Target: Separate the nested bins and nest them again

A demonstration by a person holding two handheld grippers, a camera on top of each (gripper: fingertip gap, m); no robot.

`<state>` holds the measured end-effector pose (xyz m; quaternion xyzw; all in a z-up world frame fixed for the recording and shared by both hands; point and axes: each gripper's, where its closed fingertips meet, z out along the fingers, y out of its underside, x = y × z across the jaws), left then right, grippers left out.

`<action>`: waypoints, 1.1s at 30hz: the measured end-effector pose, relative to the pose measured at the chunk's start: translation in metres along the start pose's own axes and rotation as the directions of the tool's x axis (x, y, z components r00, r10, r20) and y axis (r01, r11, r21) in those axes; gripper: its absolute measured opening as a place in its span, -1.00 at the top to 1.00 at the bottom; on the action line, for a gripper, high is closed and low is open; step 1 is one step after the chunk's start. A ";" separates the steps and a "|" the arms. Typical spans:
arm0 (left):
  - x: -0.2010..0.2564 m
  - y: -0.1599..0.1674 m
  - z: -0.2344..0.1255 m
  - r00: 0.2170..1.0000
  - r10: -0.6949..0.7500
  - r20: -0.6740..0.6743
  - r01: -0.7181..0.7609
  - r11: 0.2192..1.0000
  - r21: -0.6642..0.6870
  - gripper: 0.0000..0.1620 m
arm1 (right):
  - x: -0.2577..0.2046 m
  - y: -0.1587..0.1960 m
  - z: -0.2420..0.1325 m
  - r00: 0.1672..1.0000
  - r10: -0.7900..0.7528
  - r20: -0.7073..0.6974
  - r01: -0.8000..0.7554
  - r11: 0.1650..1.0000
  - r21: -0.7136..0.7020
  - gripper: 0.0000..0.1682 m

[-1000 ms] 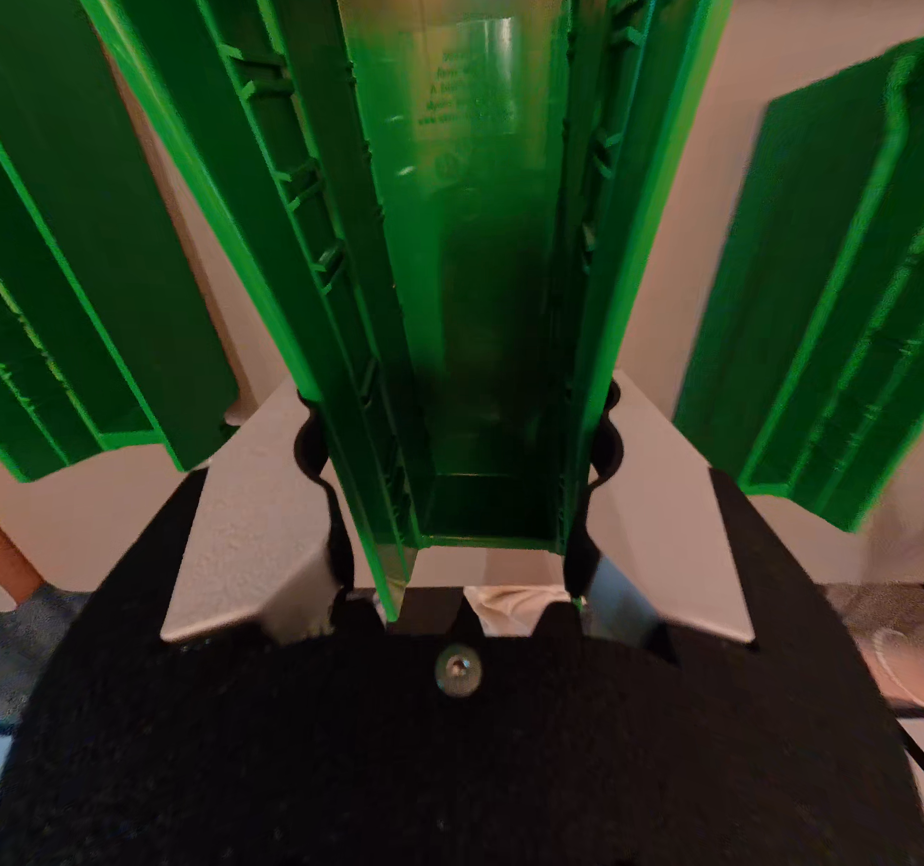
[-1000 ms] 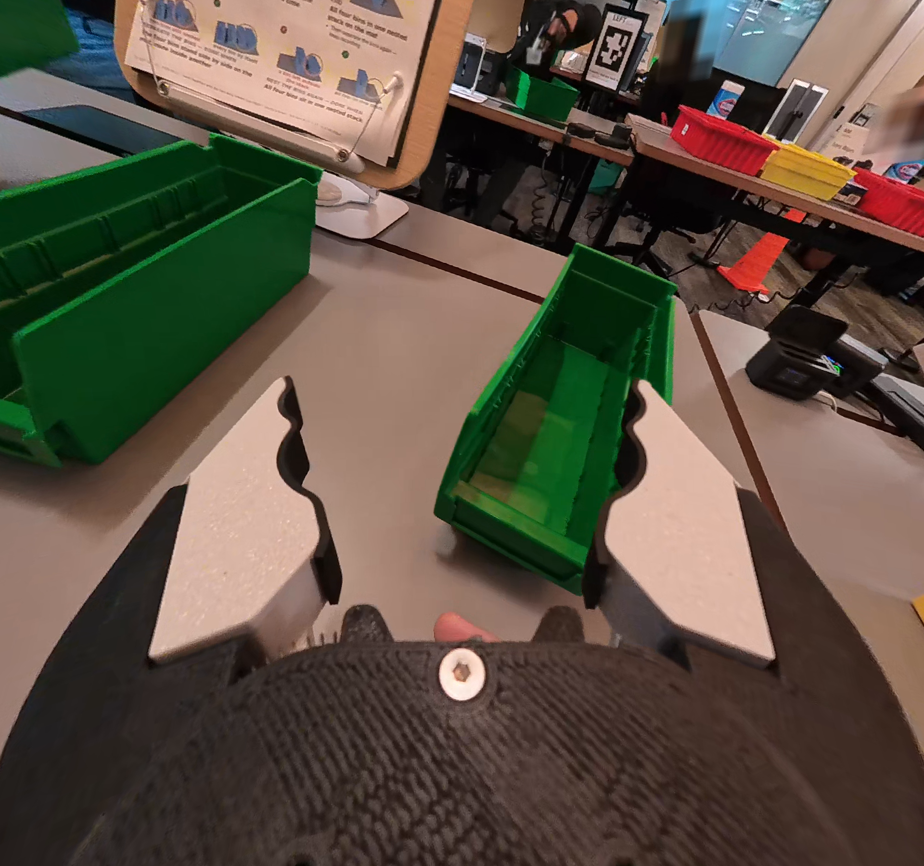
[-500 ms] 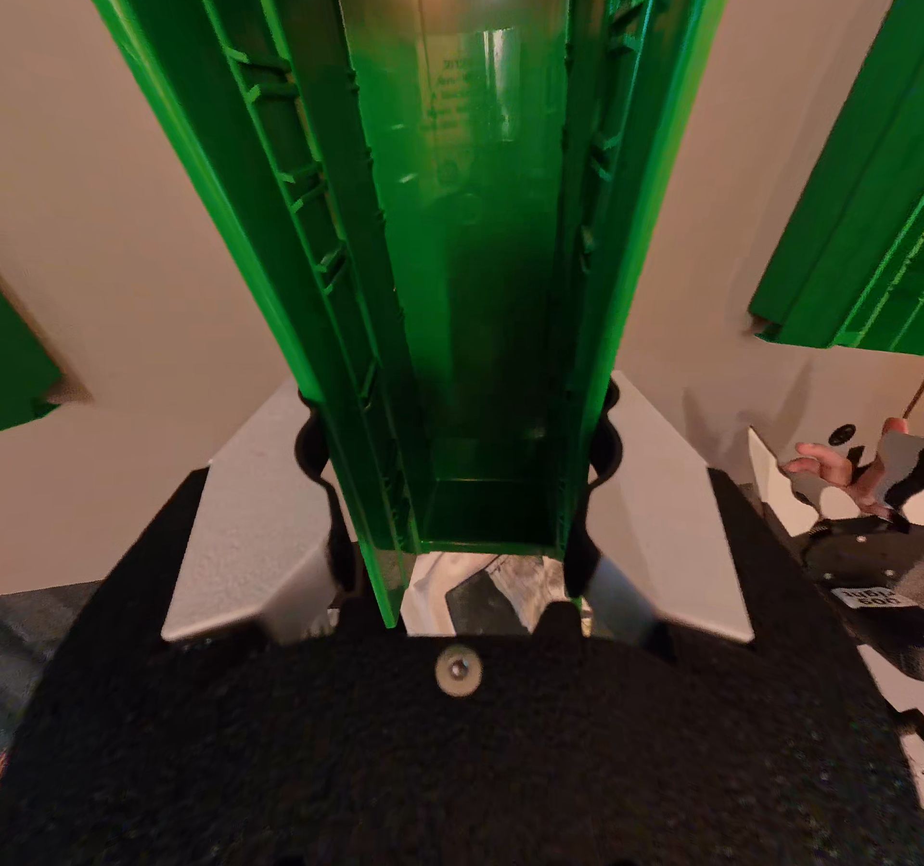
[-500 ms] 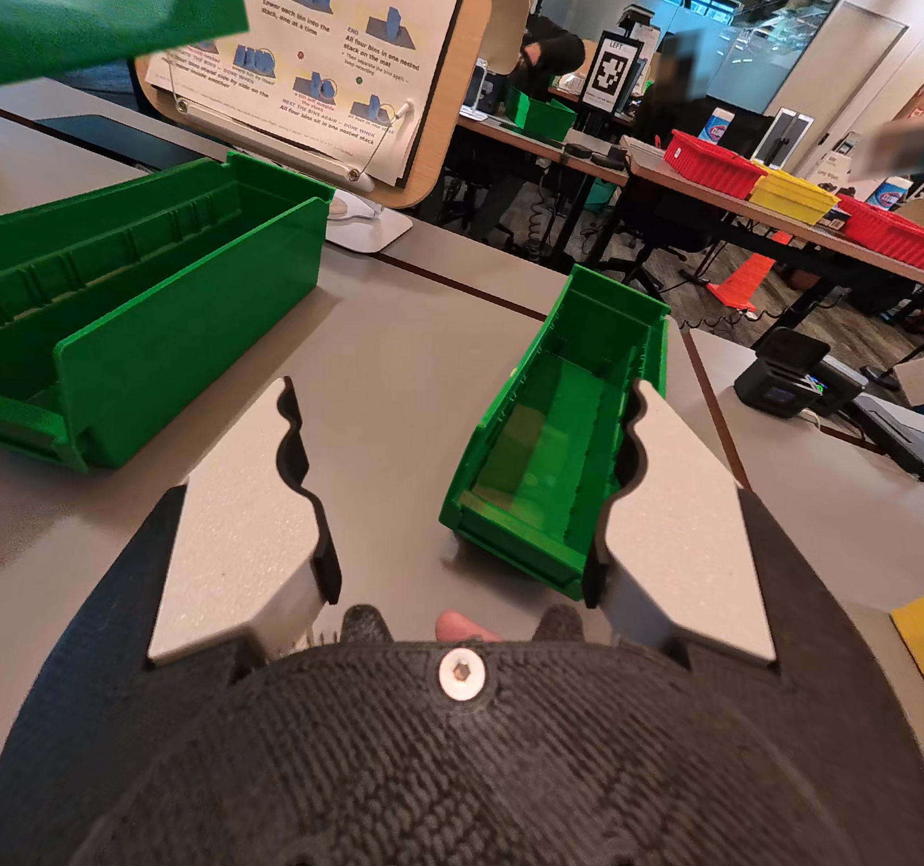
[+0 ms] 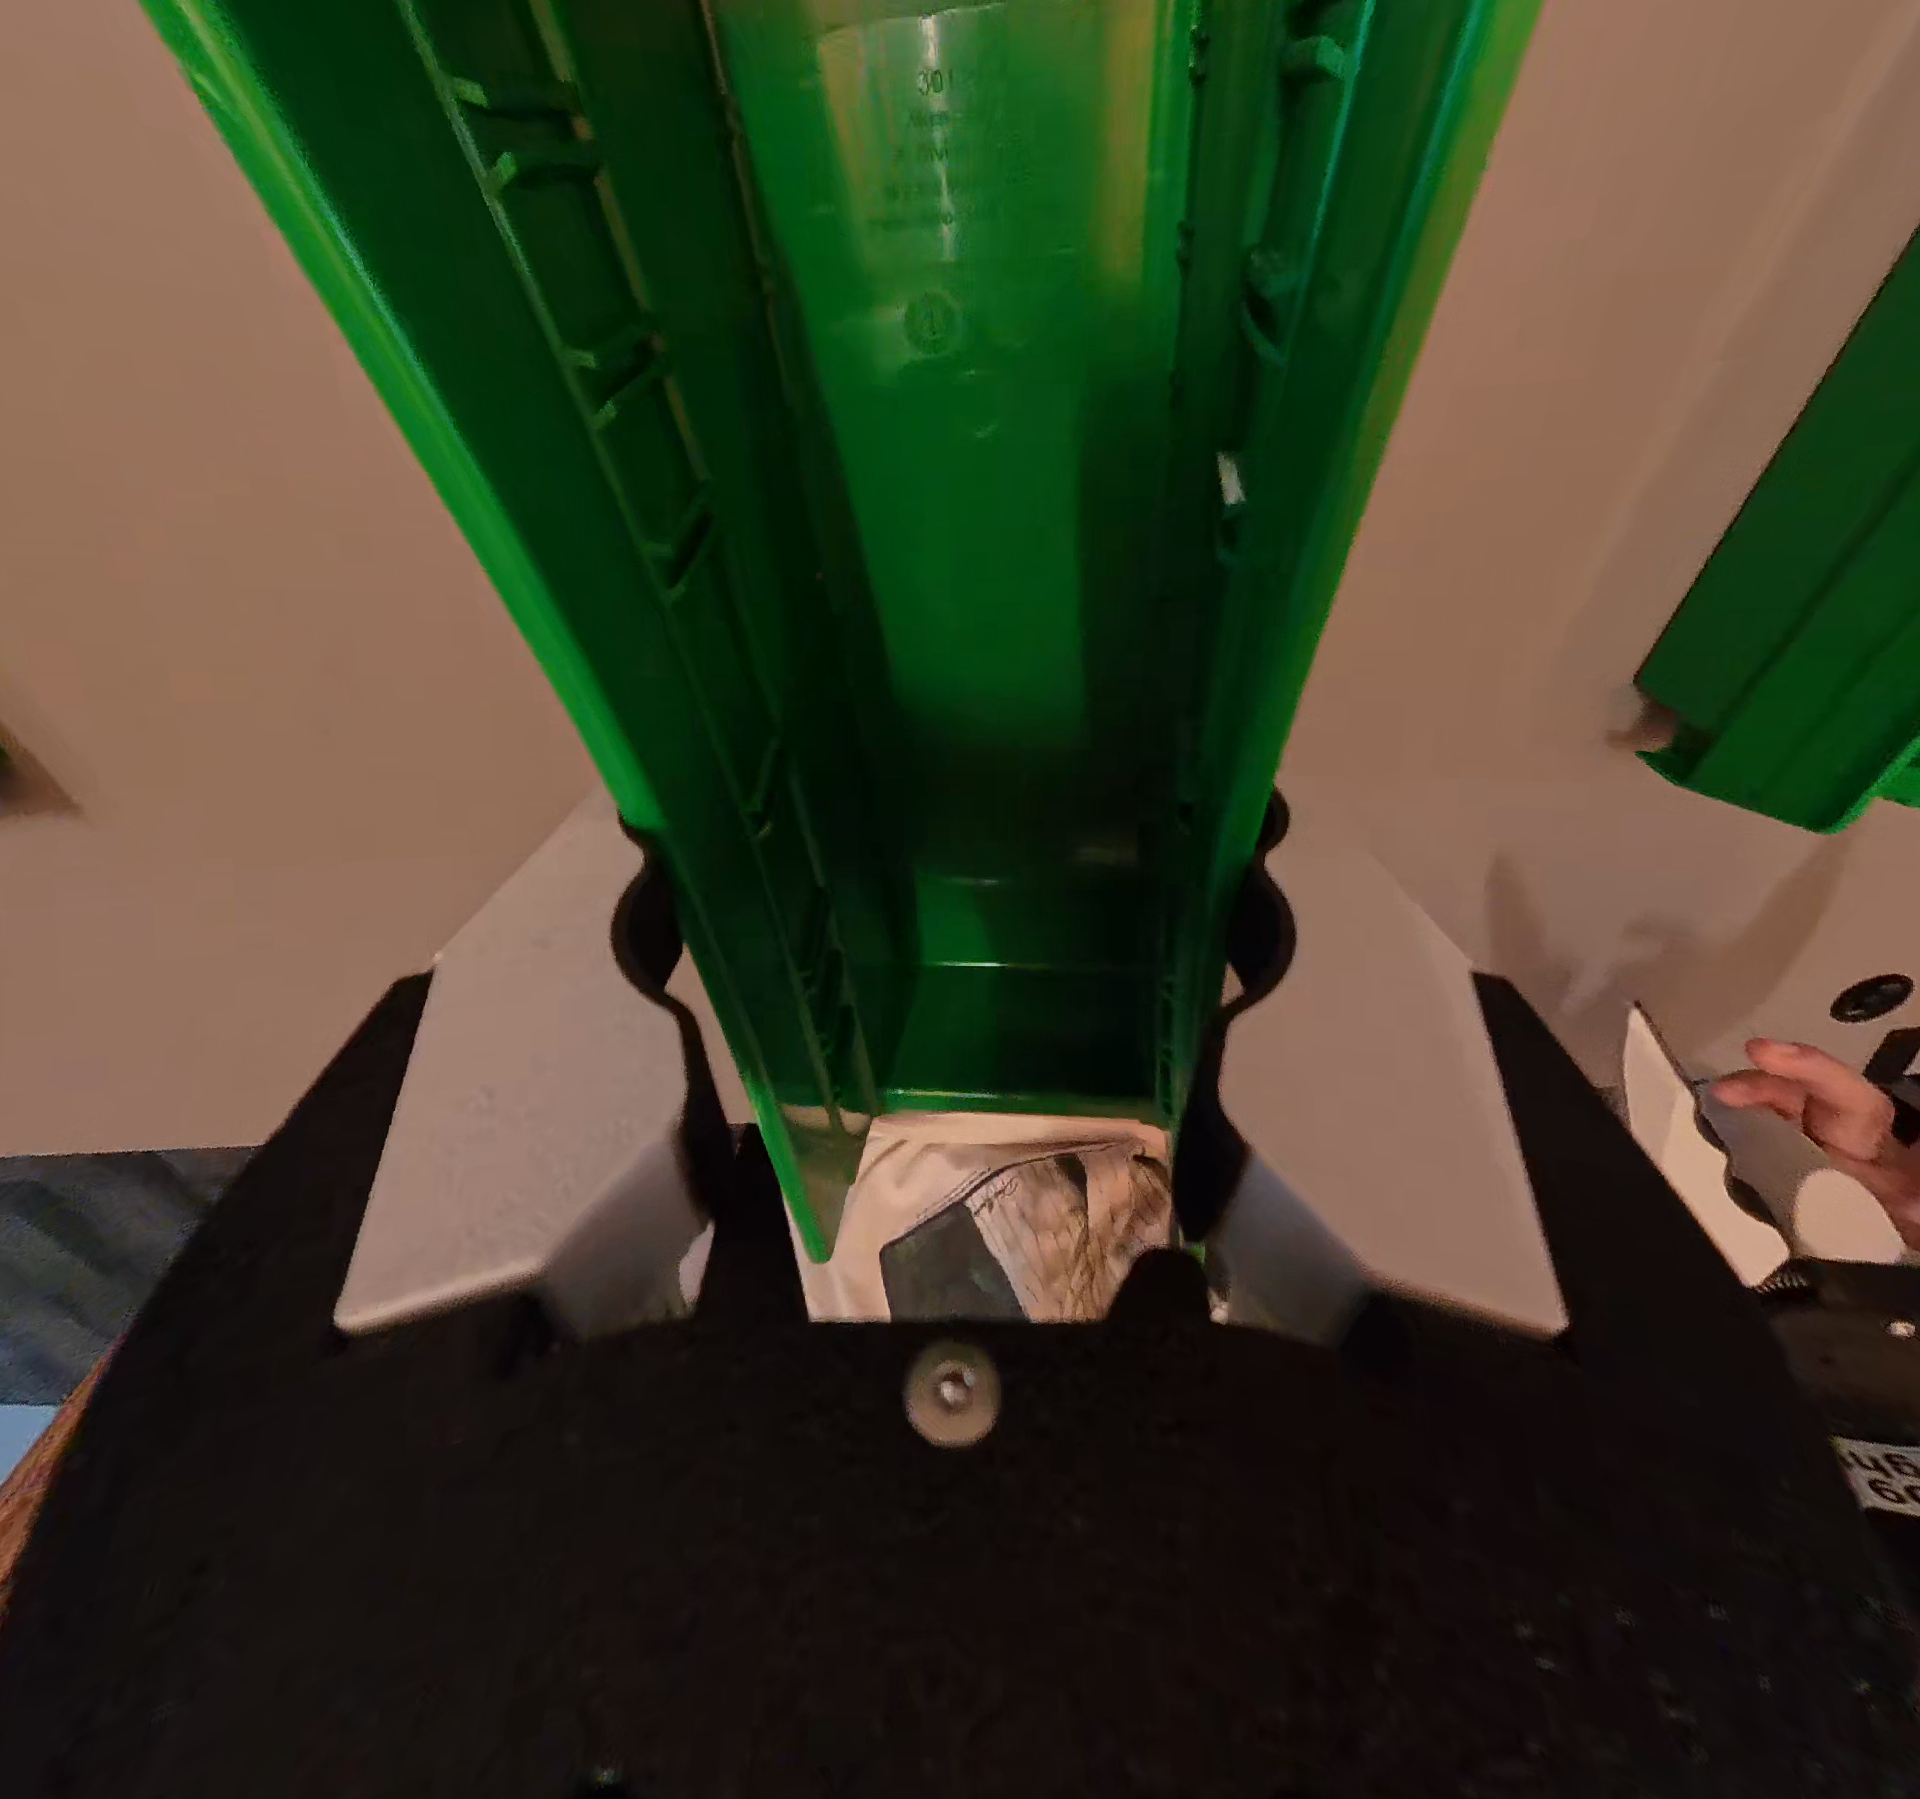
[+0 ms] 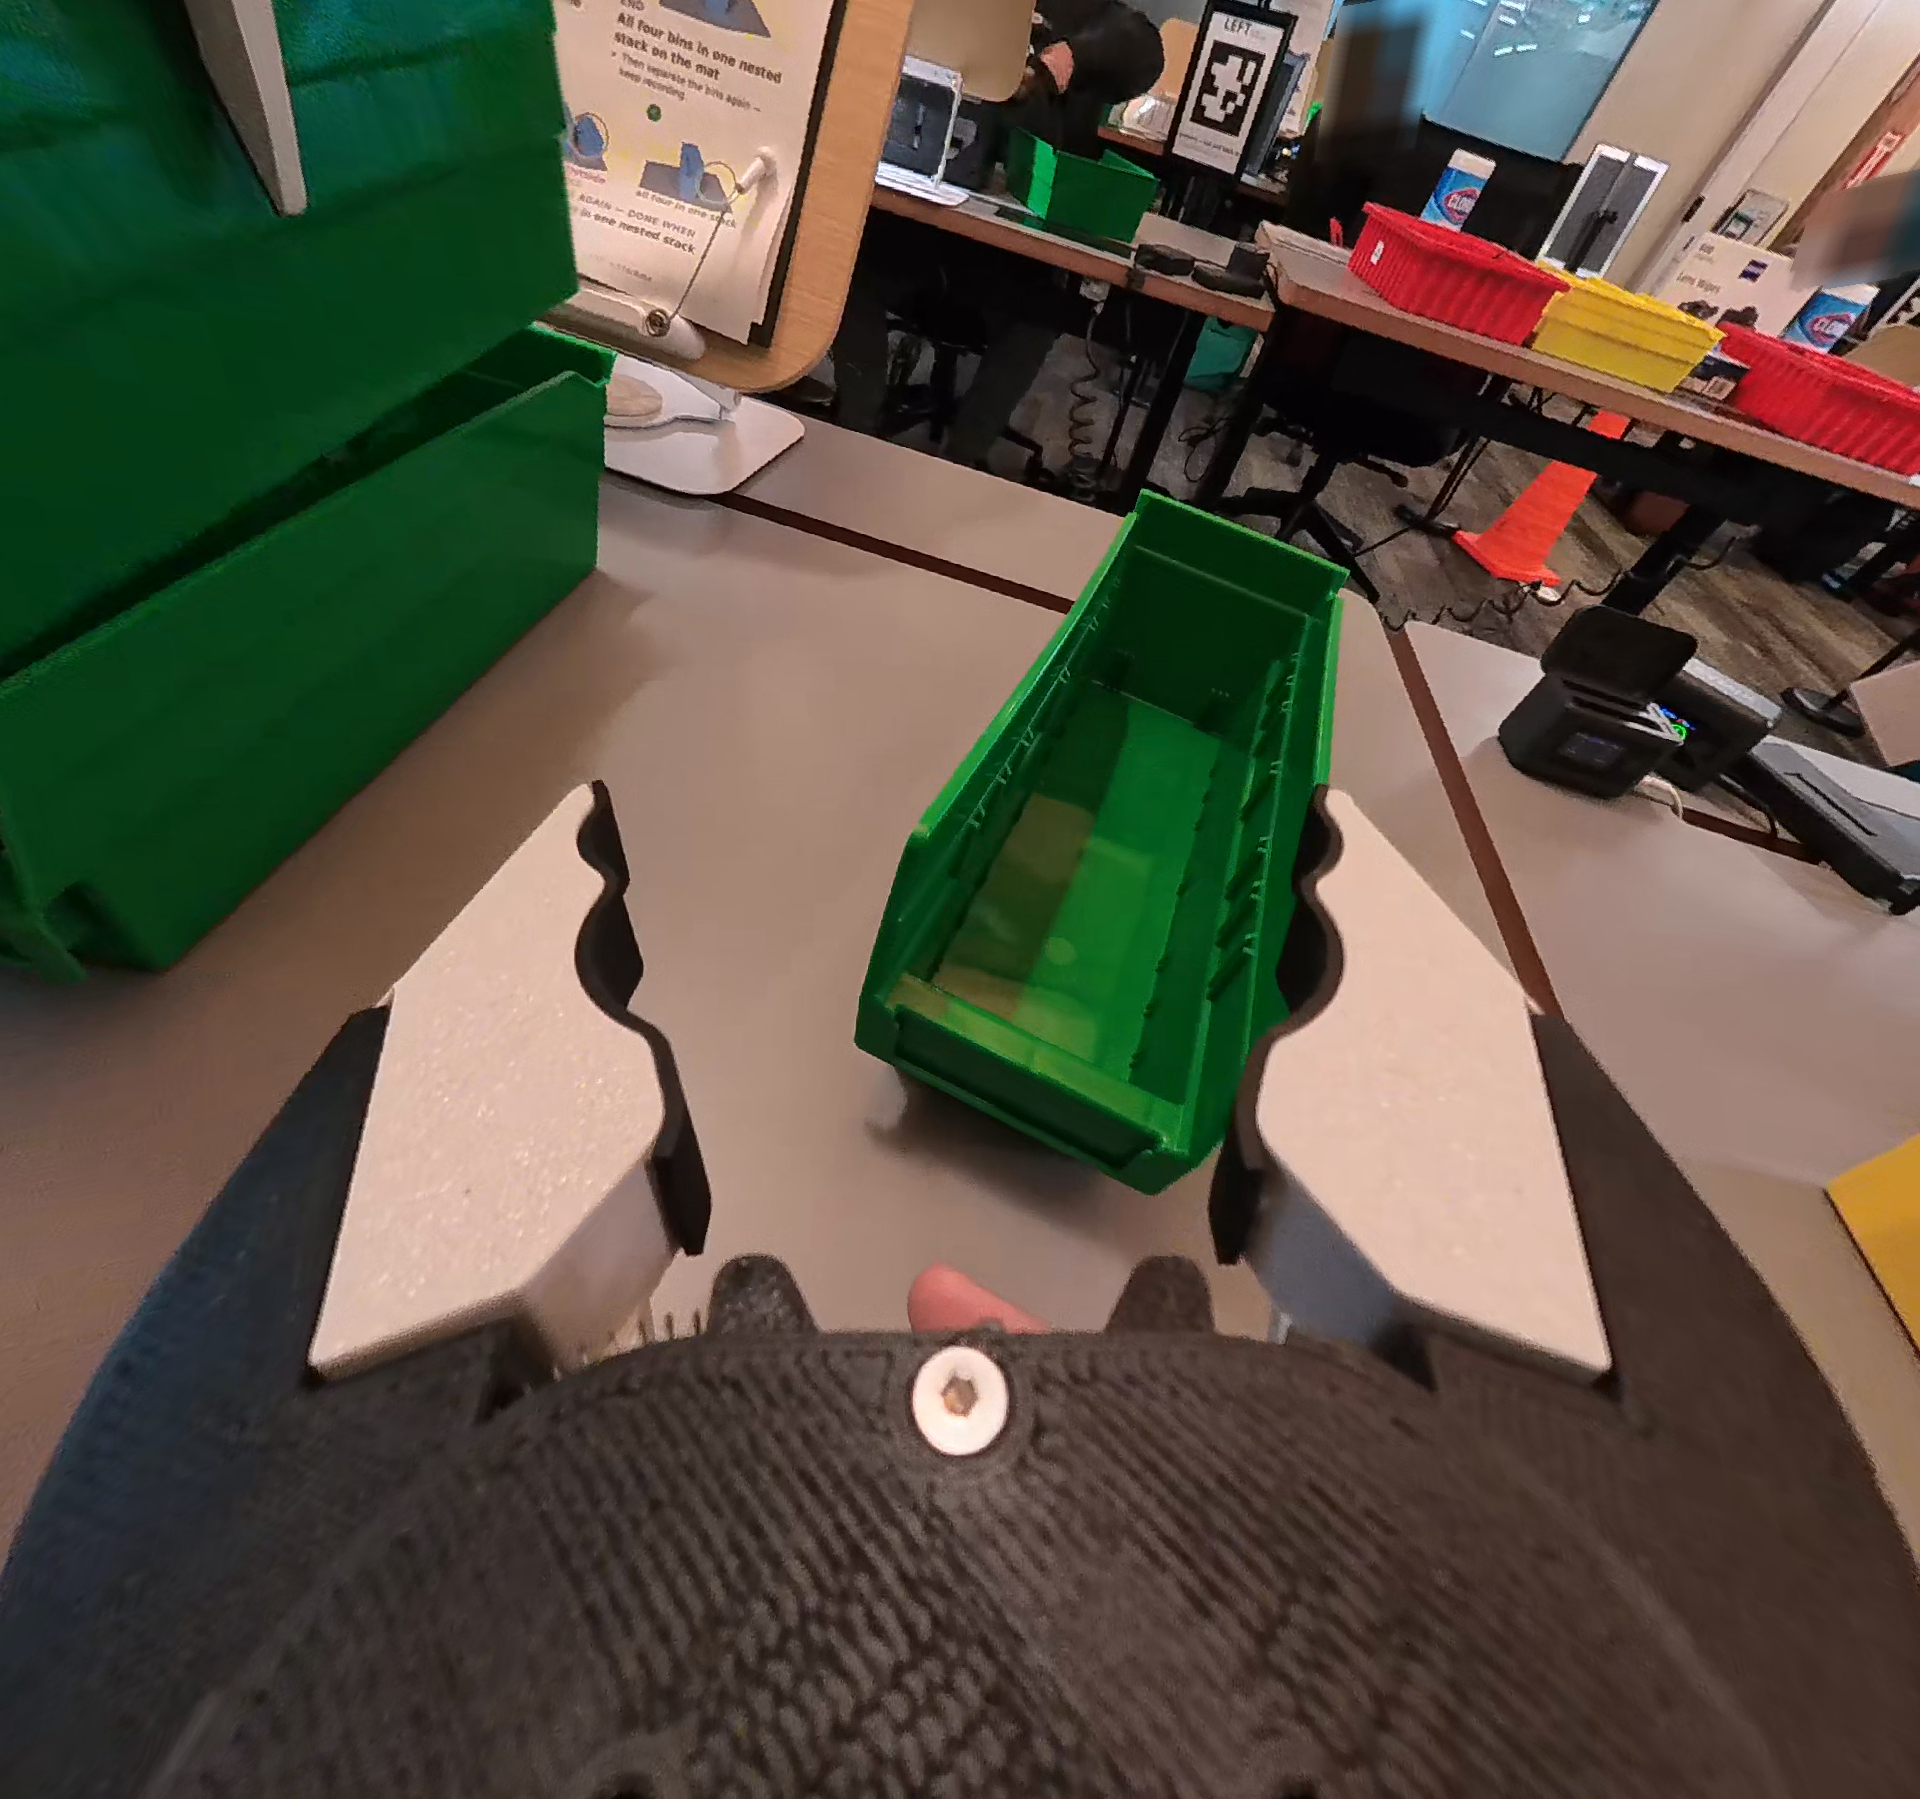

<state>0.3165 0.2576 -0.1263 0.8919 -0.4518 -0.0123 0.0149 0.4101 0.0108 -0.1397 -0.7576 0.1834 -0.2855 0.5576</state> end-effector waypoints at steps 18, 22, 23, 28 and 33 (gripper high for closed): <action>0.003 -0.014 0.041 0.999 -0.035 -0.015 0.036 0.998 0.053 -0.29 | -0.008 0.006 0.005 1.000 -0.012 0.021 0.012 1.000 -0.023 -0.49; 0.003 -0.018 0.043 0.999 -0.037 -0.005 0.038 0.995 0.094 -0.28 | -0.008 0.008 0.007 1.000 -0.012 0.023 0.013 0.999 -0.030 -0.49; 0.004 -0.019 0.044 0.999 -0.037 0.000 0.037 0.994 0.102 -0.27 | -0.008 0.009 0.008 1.000 -0.010 0.025 0.011 0.999 -0.031 -0.49; 0.005 -0.025 0.047 0.999 -0.039 0.000 0.038 0.989 0.140 -0.26 | -0.008 0.011 0.008 1.000 -0.015 0.025 0.016 0.999 -0.041 -0.49; 0.006 -0.030 0.051 0.999 -0.045 0.008 0.042 0.980 0.194 -0.26 | -0.006 0.012 0.009 1.000 -0.004 0.022 0.005 0.999 -0.039 -0.49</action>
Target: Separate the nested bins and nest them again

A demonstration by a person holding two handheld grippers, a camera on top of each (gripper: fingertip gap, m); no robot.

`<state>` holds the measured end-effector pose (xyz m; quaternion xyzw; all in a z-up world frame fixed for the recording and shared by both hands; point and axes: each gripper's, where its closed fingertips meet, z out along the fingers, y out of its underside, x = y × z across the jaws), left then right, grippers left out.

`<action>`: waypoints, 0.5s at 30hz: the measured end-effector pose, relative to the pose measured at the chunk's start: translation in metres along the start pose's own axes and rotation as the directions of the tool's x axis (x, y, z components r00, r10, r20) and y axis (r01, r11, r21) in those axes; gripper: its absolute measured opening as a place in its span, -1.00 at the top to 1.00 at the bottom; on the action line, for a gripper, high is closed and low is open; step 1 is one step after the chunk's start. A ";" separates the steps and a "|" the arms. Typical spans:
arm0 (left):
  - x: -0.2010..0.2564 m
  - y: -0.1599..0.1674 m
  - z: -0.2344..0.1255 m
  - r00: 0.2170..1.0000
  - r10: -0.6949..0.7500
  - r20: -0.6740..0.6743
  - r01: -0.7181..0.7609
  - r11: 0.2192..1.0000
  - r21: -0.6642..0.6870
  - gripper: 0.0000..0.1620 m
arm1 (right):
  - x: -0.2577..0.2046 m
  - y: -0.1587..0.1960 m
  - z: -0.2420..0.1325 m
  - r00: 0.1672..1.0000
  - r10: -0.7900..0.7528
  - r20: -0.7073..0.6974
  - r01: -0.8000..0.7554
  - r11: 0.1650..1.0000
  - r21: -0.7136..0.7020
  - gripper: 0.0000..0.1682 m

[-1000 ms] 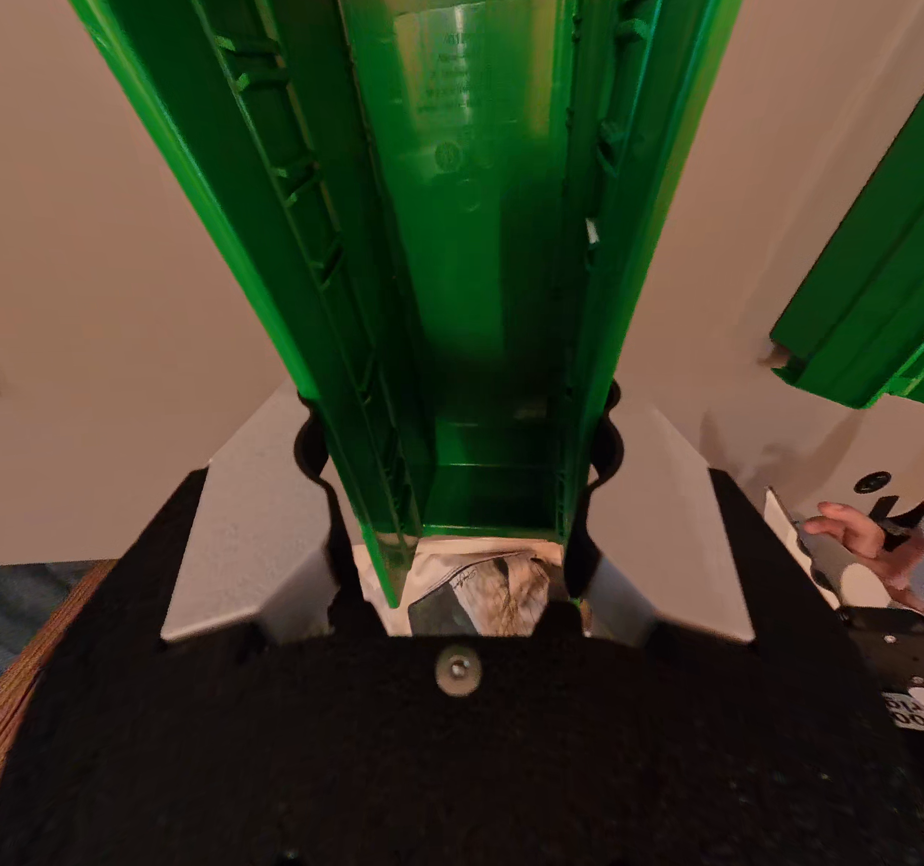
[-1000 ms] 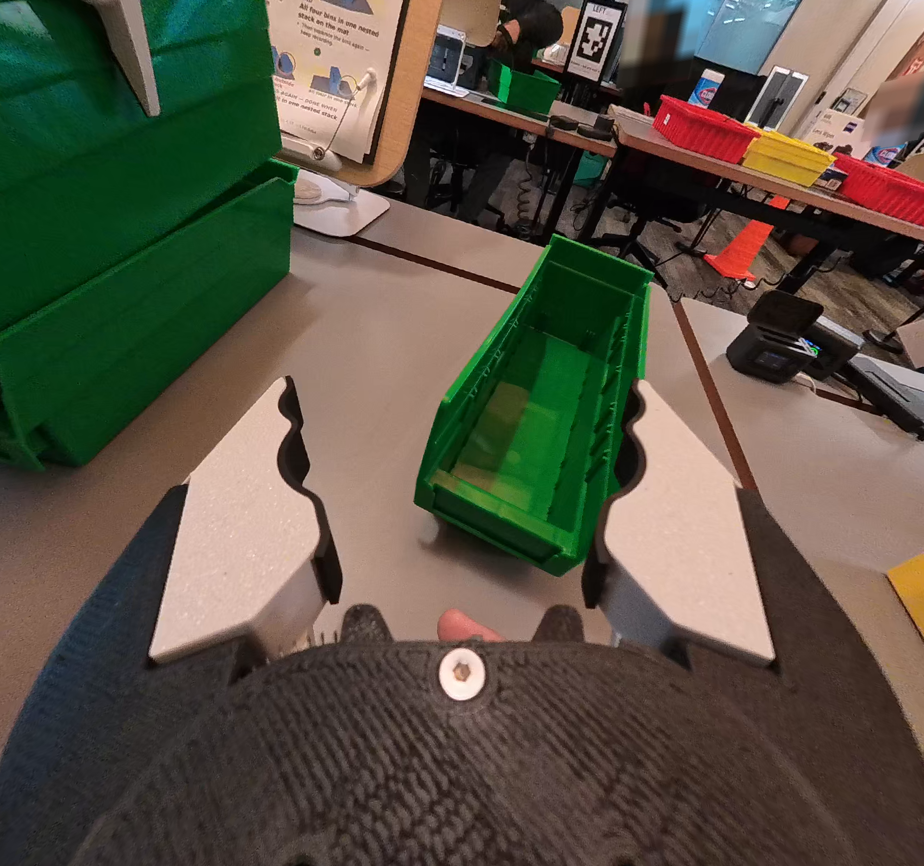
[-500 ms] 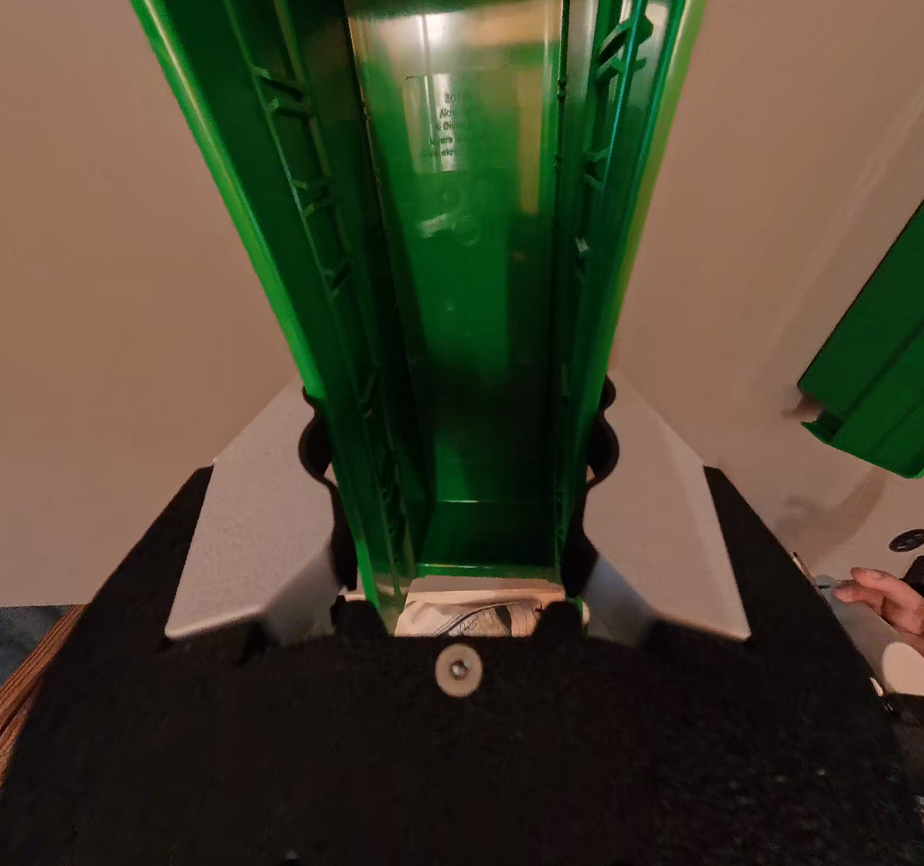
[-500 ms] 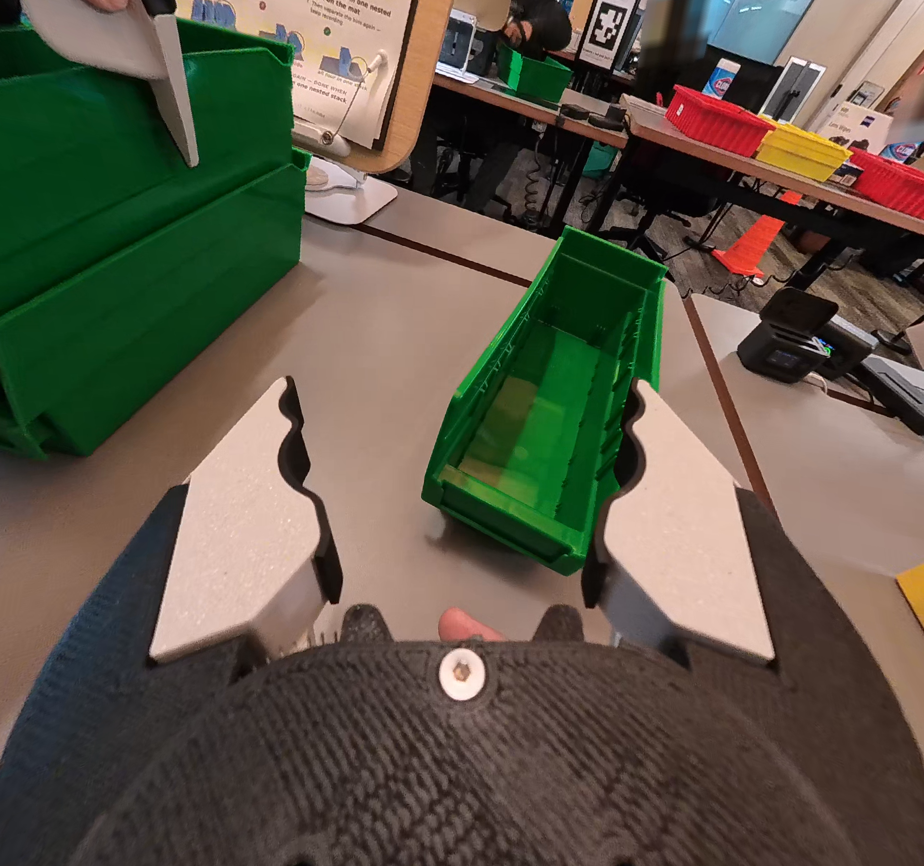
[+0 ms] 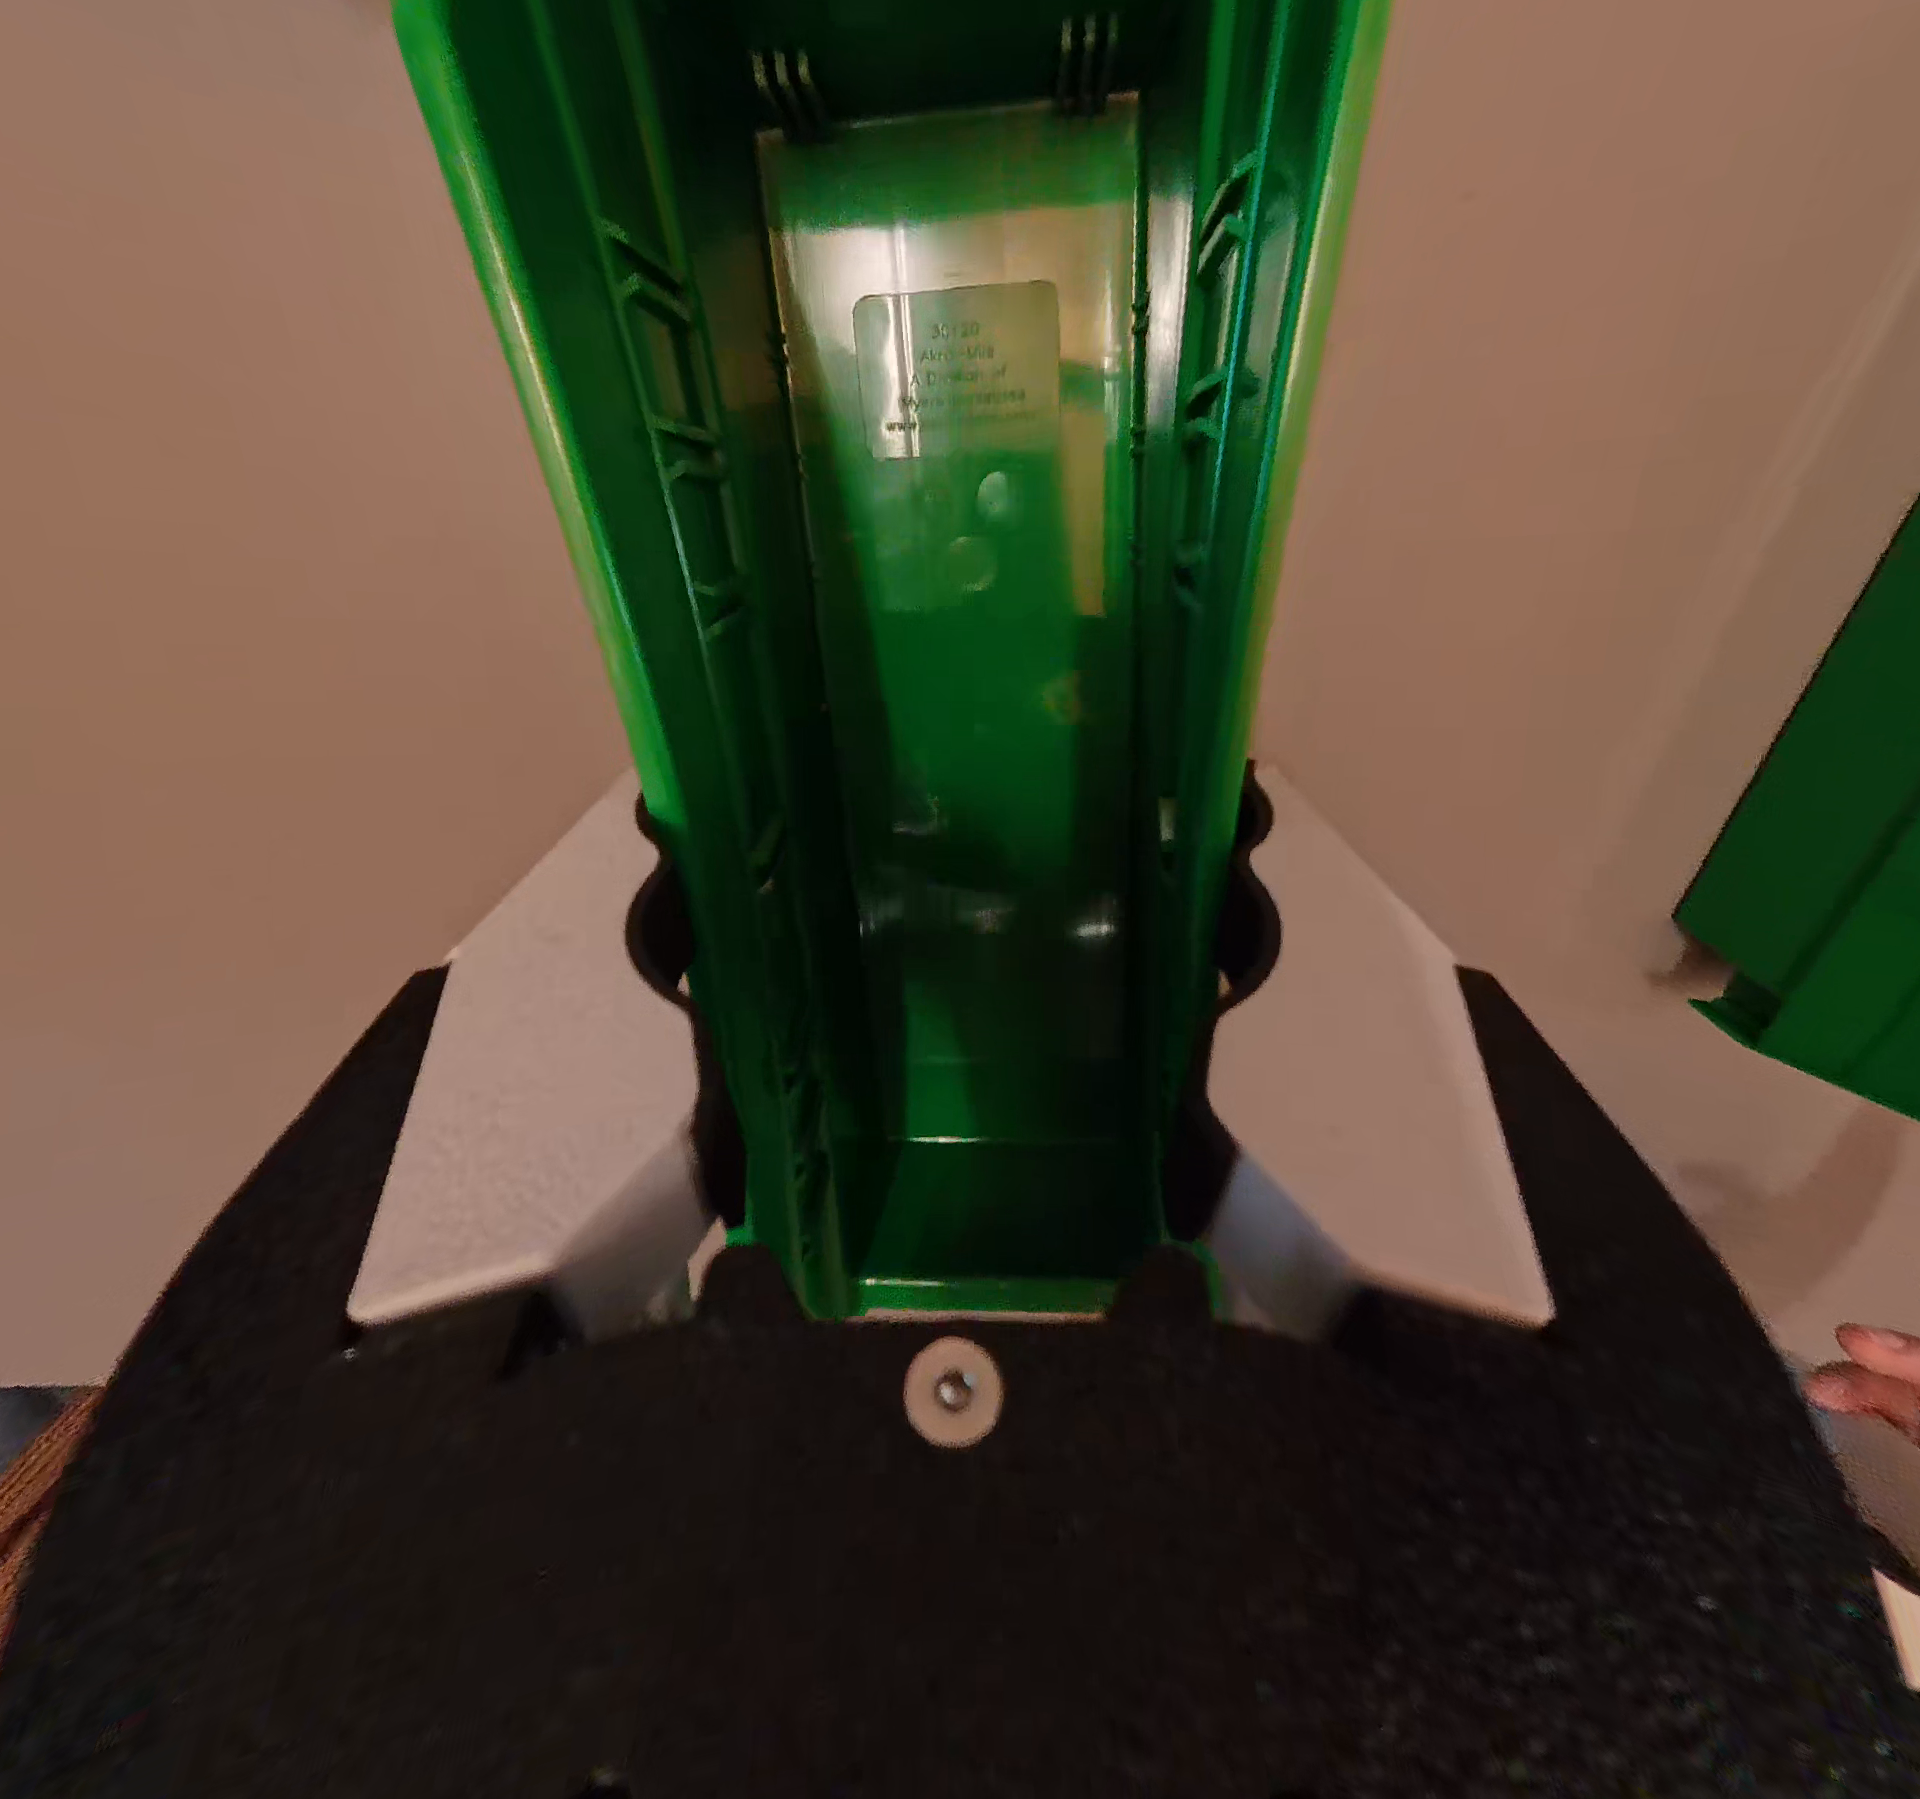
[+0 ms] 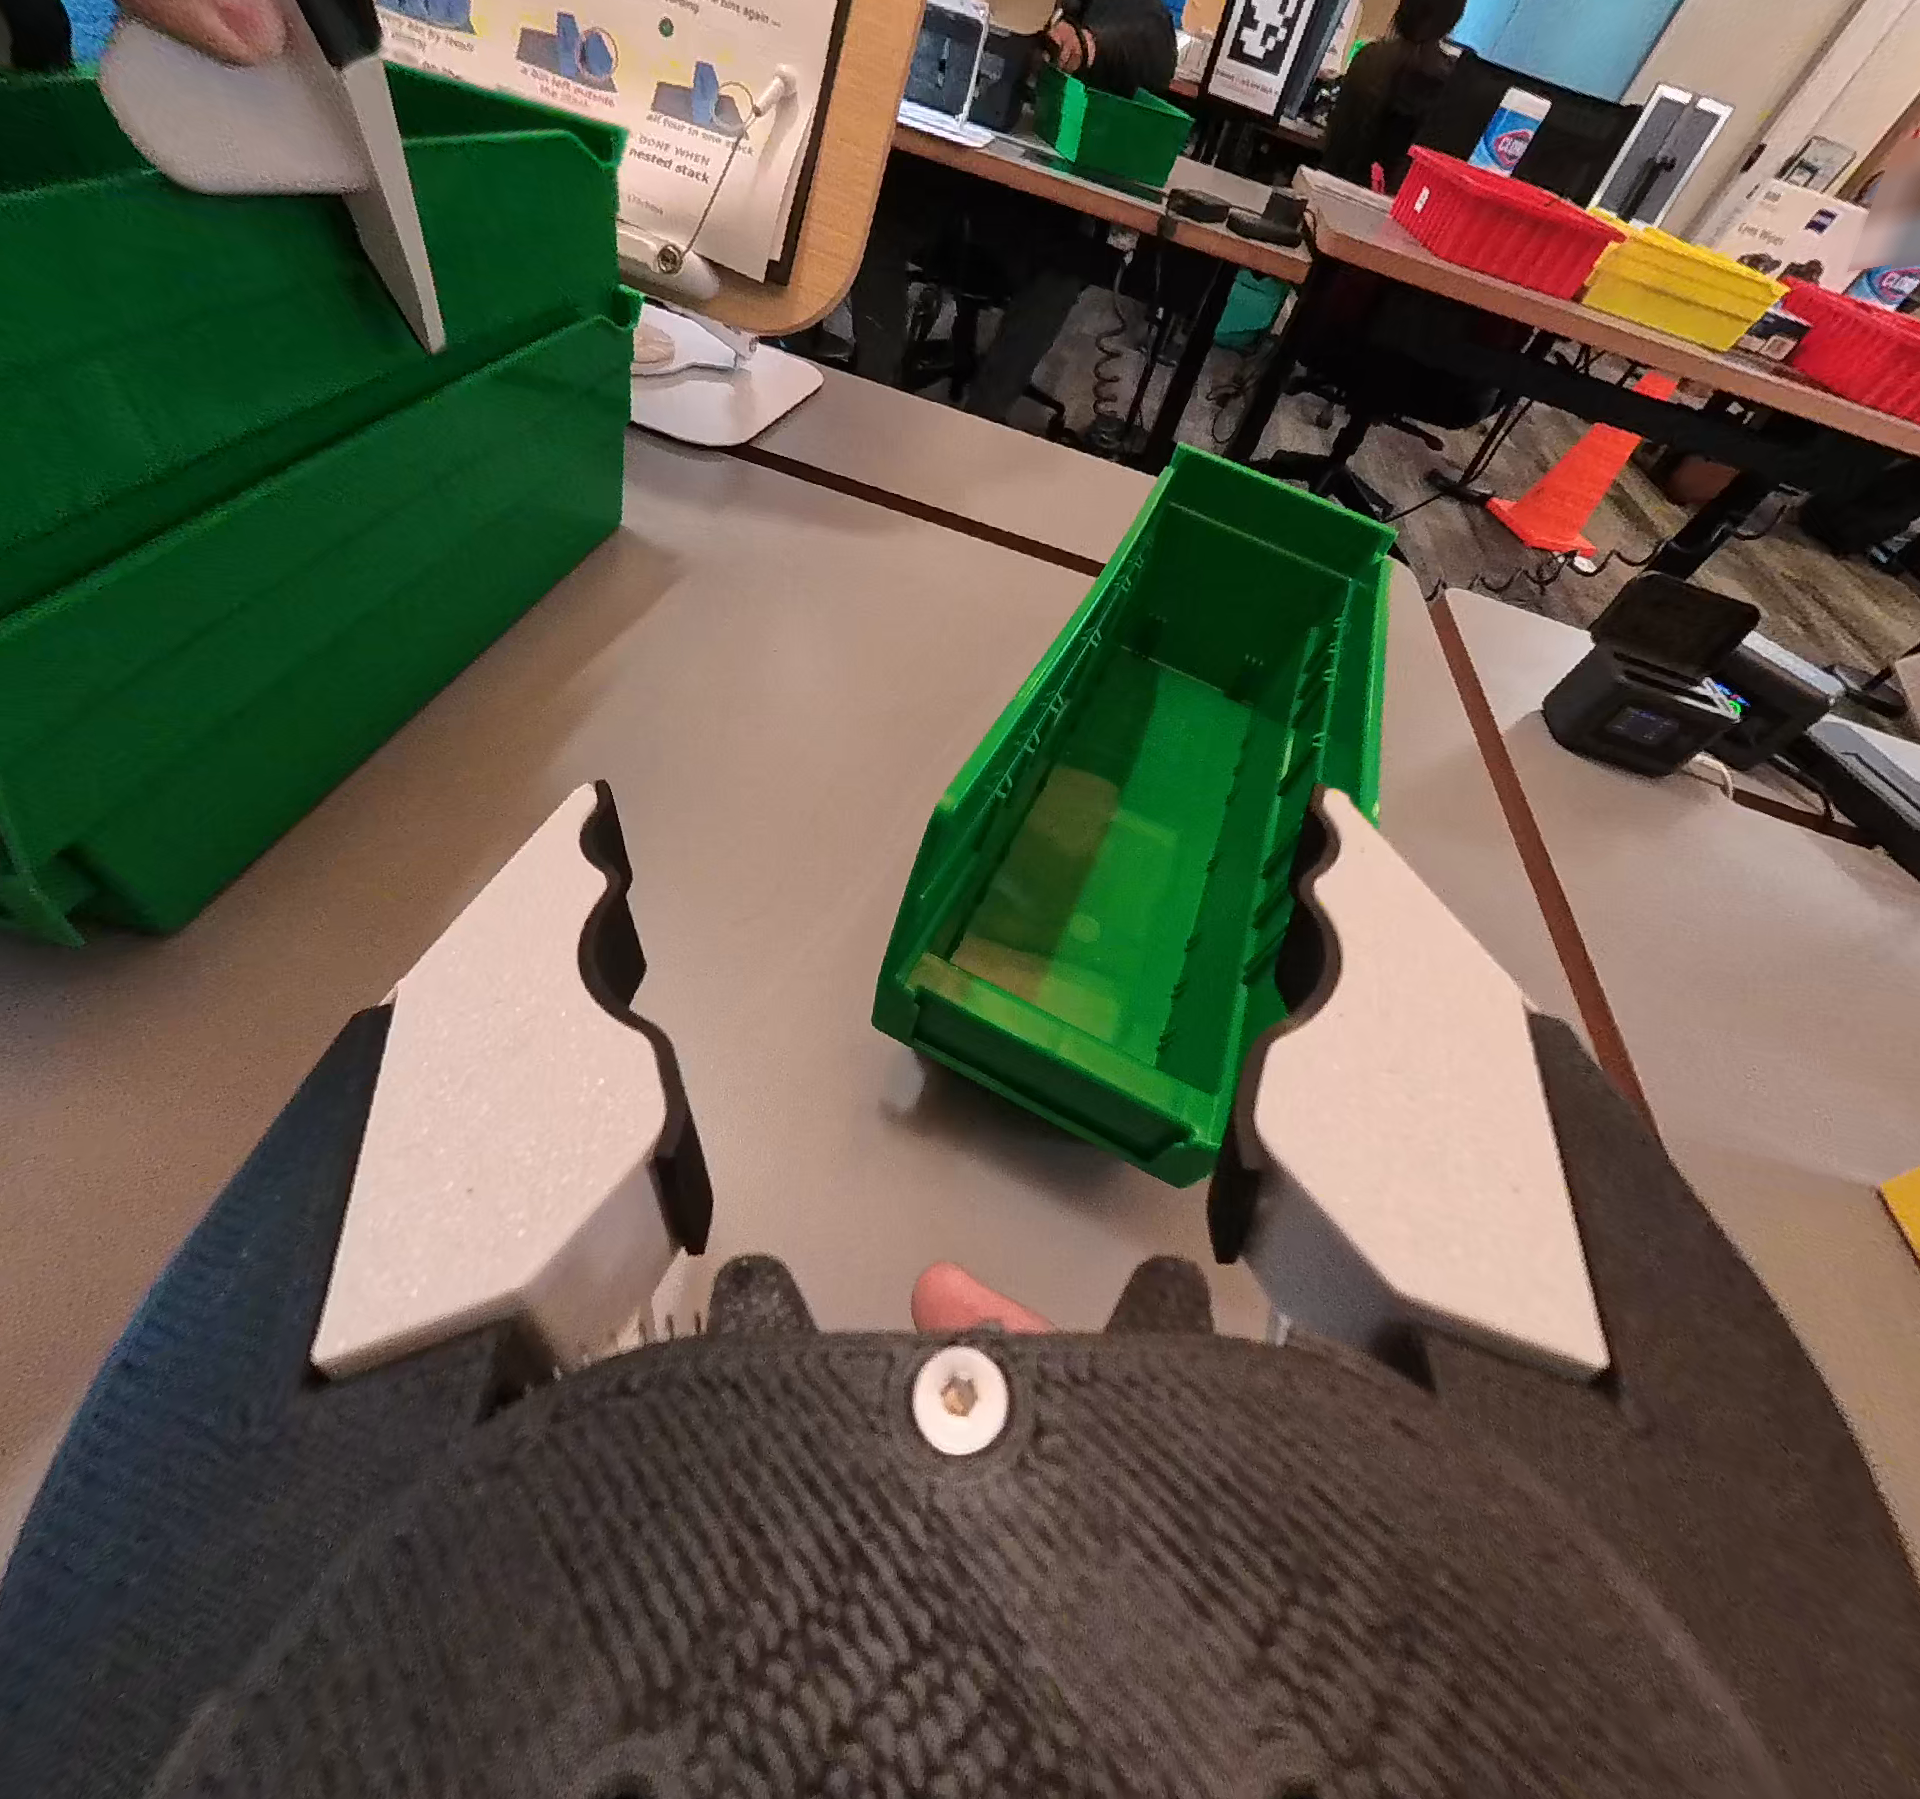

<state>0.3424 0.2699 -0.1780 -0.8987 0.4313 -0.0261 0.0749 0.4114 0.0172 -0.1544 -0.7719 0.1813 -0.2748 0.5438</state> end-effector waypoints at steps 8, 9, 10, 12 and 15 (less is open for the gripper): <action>0.001 0.000 0.006 1.000 -0.006 0.017 0.006 0.999 0.033 -0.30 | -0.003 0.001 0.002 1.000 -0.009 0.006 0.009 1.000 -0.006 -0.49; 0.001 -0.001 0.006 1.000 -0.005 0.021 0.004 0.999 0.036 -0.31 | -0.003 0.002 0.002 1.000 -0.008 0.006 0.008 1.000 -0.007 -0.49; 0.001 -0.001 0.007 1.000 -0.004 0.026 0.003 0.999 0.042 -0.31 | -0.002 0.003 0.002 1.000 -0.006 0.005 0.006 1.000 -0.009 -0.49; 0.002 -0.001 0.008 0.999 0.002 0.039 -0.004 0.999 0.051 -0.32 | -0.002 0.004 0.003 1.000 -0.006 0.006 0.006 1.000 -0.014 -0.49; 0.003 -0.003 0.008 0.999 0.000 0.053 -0.004 0.997 0.073 -0.33 | -0.003 0.005 0.003 1.000 -0.009 0.007 0.009 1.000 -0.016 -0.49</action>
